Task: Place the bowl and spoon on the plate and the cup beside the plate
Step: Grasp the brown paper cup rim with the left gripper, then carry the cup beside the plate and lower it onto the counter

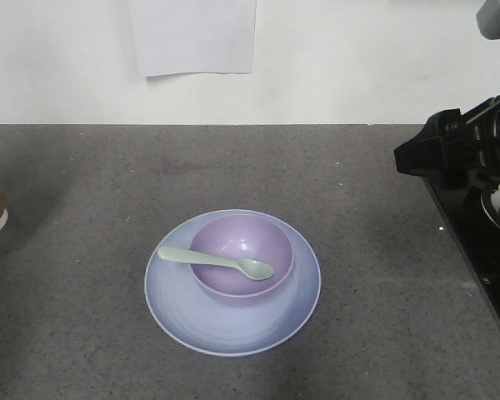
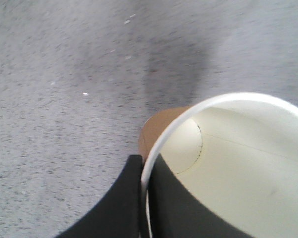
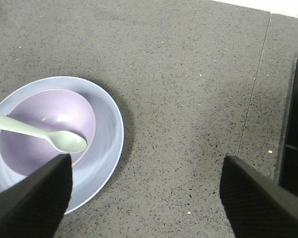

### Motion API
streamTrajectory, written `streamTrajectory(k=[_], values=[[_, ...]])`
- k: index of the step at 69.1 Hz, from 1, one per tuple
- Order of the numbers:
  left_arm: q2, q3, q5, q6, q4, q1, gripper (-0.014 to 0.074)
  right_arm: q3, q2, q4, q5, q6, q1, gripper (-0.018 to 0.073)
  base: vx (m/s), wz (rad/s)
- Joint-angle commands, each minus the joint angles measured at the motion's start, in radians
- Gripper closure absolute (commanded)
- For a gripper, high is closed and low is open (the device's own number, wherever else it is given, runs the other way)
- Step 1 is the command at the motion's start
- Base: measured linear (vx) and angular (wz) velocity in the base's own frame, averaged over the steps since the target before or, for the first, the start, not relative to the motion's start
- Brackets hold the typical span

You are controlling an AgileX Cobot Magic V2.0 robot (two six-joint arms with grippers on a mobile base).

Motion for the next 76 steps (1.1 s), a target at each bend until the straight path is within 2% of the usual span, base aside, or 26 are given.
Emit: streamTrajectory(k=[1,7,13,28,43,60,76], values=[[-0.076,-0.024,-0.017,0.025,-0.081,-0.003,0.0604,-0.025,-0.017,-0.004,-0.064,-0.010,-0.007,-0.0031,0.00,0.00],[-0.106,-0.022,-0.009,0.053,-0.147,-0.018,0.0604,-0.025,-0.017,-0.004,-0.065,-0.010,-0.007,-0.0031,0.00,0.00],[-0.132,0.008,-0.016,0.060,-0.171,-0.056,0.0604,-0.025,-0.017,-0.004,-0.066,-0.010,-0.007,-0.0031,0.00,0.00],[-0.165,0.145,-0.071,0.061,-0.170,-0.181,0.0604,-0.025,-0.017,-0.004,-0.068,-0.010,-0.007,-0.0031,0.00,0.00],[-0.165,0.209,-0.104,0.061,-0.168,-0.283,0.0604,-0.025,-0.017,-0.005,-0.069,-0.010,-0.007,-0.0031,0.00,0.00],[-0.162,0.265,-0.146,0.061,-0.158,-0.342,0.0604,-0.025,-0.017,-0.004,-0.068,-0.010,-0.007,-0.0031,0.00,0.00],[-0.132,0.287,-0.172,0.061,-0.152,-0.343,0.0604,-0.025,-0.017,-0.004,-0.068,-0.010,-0.007,-0.0031,0.00,0.00]])
